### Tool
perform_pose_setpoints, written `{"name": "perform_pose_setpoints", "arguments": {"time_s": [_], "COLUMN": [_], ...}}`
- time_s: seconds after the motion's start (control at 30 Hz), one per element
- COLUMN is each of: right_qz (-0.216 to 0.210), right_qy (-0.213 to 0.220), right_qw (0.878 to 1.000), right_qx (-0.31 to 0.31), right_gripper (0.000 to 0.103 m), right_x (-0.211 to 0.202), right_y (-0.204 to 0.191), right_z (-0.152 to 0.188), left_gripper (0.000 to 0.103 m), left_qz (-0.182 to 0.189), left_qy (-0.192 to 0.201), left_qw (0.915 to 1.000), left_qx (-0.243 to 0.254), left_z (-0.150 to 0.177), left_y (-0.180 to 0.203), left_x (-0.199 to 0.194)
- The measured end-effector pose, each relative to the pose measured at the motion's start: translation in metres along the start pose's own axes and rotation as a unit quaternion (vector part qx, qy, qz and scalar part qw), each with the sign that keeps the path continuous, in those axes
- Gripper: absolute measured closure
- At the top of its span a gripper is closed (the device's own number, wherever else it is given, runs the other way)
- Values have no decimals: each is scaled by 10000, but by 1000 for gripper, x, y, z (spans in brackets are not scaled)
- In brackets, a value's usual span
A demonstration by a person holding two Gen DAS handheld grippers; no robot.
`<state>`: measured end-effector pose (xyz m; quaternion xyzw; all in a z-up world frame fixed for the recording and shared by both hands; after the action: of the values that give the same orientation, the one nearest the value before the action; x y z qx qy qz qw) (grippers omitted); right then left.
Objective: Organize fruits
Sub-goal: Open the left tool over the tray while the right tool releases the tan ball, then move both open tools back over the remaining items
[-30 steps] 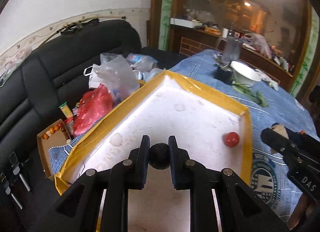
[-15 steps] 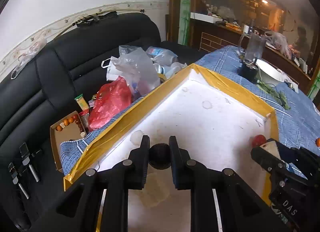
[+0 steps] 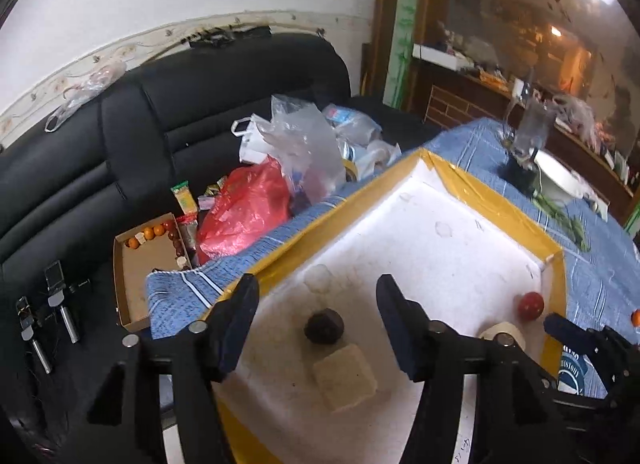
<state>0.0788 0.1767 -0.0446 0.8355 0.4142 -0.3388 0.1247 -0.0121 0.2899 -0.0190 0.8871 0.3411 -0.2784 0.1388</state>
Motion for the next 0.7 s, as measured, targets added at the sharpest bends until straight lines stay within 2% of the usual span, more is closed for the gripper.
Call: {"name": "perform_pose_setpoints", "arguments": {"time_s": [0.1, 0.17, 0.23, 0.37, 0.53, 0.7], "right_qz": [58, 137, 237, 471, 794, 1186], "right_qy": [79, 131, 187, 239, 327, 428], "right_qw": [9999, 9998, 9995, 9985, 9951, 9880], "right_qx": [-52, -49, -4, 143, 487, 888], "right_gripper": [32, 30, 25, 0, 0, 0], "right_x": [-11, -20, -31, -51, -77, -105], "right_y": [2, 6, 14, 34, 65, 103], "right_z": [1, 3, 6, 16, 29, 42], "left_gripper": [41, 31, 26, 22, 21, 20], "left_qz": [13, -3, -36, -11, 135, 438], "left_qy": [19, 60, 125, 140, 172, 299], "left_qw": [10000, 10000, 9999, 9999, 9995, 9966], "left_qx": [-10, -41, -56, -7, 217, 634], "left_z": [0, 0, 0, -1, 3, 12], "left_y": [-2, -2, -3, 6, 28, 68], "left_x": [-5, -7, -11, -17, -29, -47]}}
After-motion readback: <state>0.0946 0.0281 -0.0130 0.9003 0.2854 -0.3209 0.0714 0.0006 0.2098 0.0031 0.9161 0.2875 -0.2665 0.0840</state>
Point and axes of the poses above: each gripper's, at about its wrist camera, not at the fingertips, and x roughly the way its jaws point, y to its right, z to its underside, the point moved 4 cm from there along x, roughly the way its jaws point, and after that the axes turned 8 degrees about y, right-handed, at the moved point
